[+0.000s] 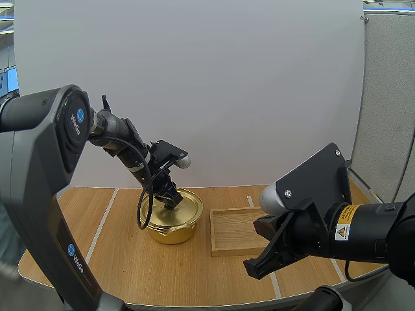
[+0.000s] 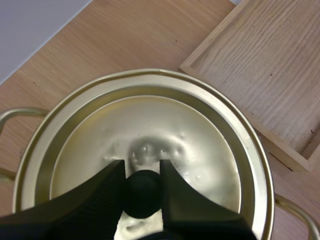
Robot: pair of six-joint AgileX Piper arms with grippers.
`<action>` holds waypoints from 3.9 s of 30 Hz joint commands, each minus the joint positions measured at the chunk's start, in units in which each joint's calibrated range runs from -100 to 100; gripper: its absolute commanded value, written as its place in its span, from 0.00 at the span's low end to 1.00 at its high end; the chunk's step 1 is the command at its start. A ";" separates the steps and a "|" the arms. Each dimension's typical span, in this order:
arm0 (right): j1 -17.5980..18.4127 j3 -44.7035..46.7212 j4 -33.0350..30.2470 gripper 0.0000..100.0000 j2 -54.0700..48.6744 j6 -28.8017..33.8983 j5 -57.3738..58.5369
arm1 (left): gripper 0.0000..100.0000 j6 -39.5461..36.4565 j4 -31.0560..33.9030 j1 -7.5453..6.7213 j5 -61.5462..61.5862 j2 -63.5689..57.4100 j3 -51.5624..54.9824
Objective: Open the pot, put the pineapple inside, and close it
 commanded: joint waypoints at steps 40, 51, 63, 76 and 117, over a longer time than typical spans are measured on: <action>-0.46 0.21 -0.30 0.00 -0.58 0.41 0.07 | 1.00 -14.67 8.00 0.02 23.25 -62.65 -10.85; -0.62 0.21 -0.30 0.00 -0.58 0.41 0.07 | 1.00 -20.48 8.00 0.02 29.96 -74.16 -10.85; -3.05 0.21 -0.30 0.00 -2.23 0.41 0.07 | 0.49 -24.49 8.00 0.02 29.96 -86.25 -1.31; -9.20 0.09 -0.30 0.00 -3.26 0.78 -6.77 | 0.00 -27.26 6.83 0.02 17.29 -101.69 22.47; -17.51 36.08 -0.30 0.00 -3.26 4.54 -83.50 | 0.00 -36.15 7.41 -0.57 -71.48 -103.84 69.31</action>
